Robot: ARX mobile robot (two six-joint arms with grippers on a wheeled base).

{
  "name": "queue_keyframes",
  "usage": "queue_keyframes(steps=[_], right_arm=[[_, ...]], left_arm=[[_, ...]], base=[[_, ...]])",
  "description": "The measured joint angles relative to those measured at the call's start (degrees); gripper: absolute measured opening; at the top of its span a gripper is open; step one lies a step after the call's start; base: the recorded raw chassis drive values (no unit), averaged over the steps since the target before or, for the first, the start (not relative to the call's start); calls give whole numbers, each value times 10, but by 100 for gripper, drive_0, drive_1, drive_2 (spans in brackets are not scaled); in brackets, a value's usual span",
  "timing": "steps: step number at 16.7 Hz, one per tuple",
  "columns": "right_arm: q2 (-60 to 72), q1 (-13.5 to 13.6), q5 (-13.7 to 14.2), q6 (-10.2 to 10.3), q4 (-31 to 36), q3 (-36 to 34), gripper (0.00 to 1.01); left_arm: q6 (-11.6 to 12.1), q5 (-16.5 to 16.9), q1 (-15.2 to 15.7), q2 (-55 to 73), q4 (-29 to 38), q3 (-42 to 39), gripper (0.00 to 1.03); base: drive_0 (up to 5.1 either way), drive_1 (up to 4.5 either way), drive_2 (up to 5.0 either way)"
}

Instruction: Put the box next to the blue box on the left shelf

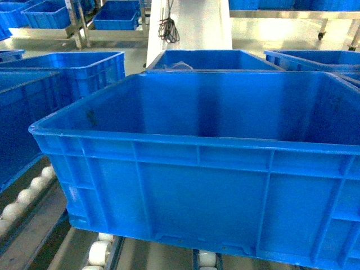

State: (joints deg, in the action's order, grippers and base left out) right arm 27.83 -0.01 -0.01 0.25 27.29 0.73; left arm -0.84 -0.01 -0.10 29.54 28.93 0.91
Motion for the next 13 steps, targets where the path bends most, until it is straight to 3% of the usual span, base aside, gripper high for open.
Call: queue_keyframes(steps=[7,12,13], right_arm=[[-128,0,0,0,-123,0,2],[-182,0,0,0,-177,0,2],[-235,0,-2,0,-260,0,2]], left_arm=[[0,0,0,-137,-132,0,3],[0,0,0,-194,-188,0,3],[0,-1,0,-217,-220,0,3]], base=[[0,0,0],[0,0,0],[0,0,0]])
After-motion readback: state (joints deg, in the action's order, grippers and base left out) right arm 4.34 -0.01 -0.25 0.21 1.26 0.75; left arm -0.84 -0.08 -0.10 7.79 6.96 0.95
